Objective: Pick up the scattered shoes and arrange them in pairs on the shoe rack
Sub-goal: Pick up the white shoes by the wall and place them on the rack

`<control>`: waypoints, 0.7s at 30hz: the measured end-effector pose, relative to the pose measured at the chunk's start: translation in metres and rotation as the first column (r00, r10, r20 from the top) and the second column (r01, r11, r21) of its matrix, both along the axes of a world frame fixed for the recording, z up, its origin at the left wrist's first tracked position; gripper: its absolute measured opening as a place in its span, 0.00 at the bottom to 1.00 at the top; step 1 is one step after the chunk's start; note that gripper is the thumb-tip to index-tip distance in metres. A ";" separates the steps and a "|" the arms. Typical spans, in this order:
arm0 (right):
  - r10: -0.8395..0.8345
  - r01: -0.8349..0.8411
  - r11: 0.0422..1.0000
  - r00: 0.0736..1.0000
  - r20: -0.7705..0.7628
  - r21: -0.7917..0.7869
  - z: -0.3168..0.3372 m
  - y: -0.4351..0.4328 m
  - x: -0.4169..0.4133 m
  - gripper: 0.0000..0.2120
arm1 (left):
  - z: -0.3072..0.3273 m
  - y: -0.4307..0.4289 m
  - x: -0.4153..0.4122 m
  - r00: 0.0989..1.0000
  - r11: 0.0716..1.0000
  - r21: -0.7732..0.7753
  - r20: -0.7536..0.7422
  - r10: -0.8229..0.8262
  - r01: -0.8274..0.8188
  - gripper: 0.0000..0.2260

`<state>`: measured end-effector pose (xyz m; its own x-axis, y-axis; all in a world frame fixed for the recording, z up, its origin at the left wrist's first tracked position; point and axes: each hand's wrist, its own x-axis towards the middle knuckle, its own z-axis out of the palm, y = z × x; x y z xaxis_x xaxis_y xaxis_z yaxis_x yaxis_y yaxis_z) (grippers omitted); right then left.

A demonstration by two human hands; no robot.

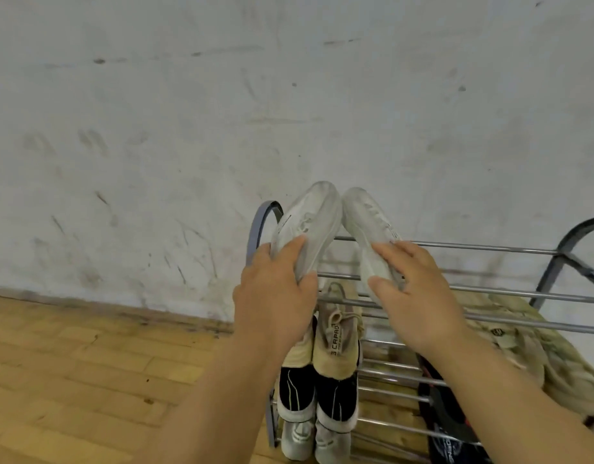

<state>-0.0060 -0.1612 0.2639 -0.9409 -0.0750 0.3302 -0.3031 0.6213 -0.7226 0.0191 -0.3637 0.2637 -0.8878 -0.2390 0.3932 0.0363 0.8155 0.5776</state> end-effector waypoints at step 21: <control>0.013 -0.019 0.975 1.000 0.028 0.220 -0.022 -0.007 -0.034 0.39 | -0.013 -0.037 -0.015 0.958 0.919 -0.273 0.110 -0.265 0.286 0.31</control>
